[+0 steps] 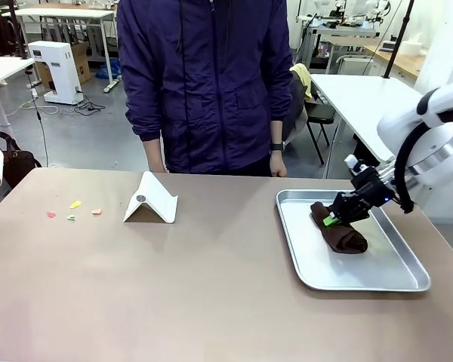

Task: Clean the surface of the table.
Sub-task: If a person points to the right, clean the right side of the table with your right hand, and if they point to the left, clean the left side with your left hand, then clean the area not pointed to by the person.

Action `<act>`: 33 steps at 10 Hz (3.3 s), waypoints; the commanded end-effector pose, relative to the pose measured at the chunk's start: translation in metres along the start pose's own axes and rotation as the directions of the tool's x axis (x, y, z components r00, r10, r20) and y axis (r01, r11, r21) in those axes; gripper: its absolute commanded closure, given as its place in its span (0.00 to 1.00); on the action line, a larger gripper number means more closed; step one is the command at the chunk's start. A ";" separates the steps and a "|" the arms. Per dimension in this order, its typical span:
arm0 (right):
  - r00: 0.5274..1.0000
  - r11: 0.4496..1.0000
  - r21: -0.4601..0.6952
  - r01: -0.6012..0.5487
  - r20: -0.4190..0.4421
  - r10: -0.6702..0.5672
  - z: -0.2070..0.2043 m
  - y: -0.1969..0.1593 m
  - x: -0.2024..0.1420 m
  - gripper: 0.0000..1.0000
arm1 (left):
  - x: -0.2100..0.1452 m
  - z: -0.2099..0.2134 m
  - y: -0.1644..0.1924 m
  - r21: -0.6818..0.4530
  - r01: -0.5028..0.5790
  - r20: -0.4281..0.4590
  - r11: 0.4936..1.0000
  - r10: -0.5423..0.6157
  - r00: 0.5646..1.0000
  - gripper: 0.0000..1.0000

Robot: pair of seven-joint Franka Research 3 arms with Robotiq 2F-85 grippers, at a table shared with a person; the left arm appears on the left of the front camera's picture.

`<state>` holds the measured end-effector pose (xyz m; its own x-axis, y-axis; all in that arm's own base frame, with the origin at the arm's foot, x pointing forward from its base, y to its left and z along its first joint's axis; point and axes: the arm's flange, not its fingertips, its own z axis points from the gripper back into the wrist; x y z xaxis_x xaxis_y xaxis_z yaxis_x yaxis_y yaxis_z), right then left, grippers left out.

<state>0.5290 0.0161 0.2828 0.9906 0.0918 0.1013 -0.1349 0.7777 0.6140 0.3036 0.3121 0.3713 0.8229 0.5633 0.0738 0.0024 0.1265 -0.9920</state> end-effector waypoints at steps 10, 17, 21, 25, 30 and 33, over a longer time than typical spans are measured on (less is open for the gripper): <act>0.940 0.592 0.759 0.271 -0.075 -0.334 0.101 -0.027 -0.036 0.93 | -0.002 0.002 -0.002 -0.013 0.017 -0.007 1.000 -0.017 1.000 1.00; 0.971 0.623 0.763 0.172 -0.023 -0.240 0.179 -0.031 -0.128 0.93 | -0.002 0.002 -0.002 -0.013 0.017 -0.007 1.000 -0.017 1.000 1.00; 0.965 0.627 0.771 0.113 0.065 -0.254 0.186 -0.049 -0.148 0.93 | -0.002 0.002 -0.002 -0.013 0.017 -0.007 1.000 -0.017 1.000 1.00; 0.964 0.607 0.782 0.139 0.033 -0.263 0.198 -0.051 -0.146 0.93 | -0.002 0.002 -0.002 -0.013 0.017 -0.007 1.000 -0.017 1.000 1.00; 0.964 0.607 0.782 0.139 0.033 -0.263 0.198 -0.051 -0.146 0.93 | -0.002 0.002 -0.002 -0.013 0.017 -0.007 1.000 -0.017 1.000 1.00; 0.964 0.607 0.782 0.139 0.033 -0.263 0.198 -0.051 -0.146 0.93 | -0.002 0.002 -0.002 -0.013 0.017 -0.007 1.000 -0.017 1.000 1.00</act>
<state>0.3843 -0.1603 0.3859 0.9887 -0.1457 -0.0360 0.0362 -0.0012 0.9993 0.3034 0.3123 0.3717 0.8226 0.5637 0.0748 0.0031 0.1270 -0.9919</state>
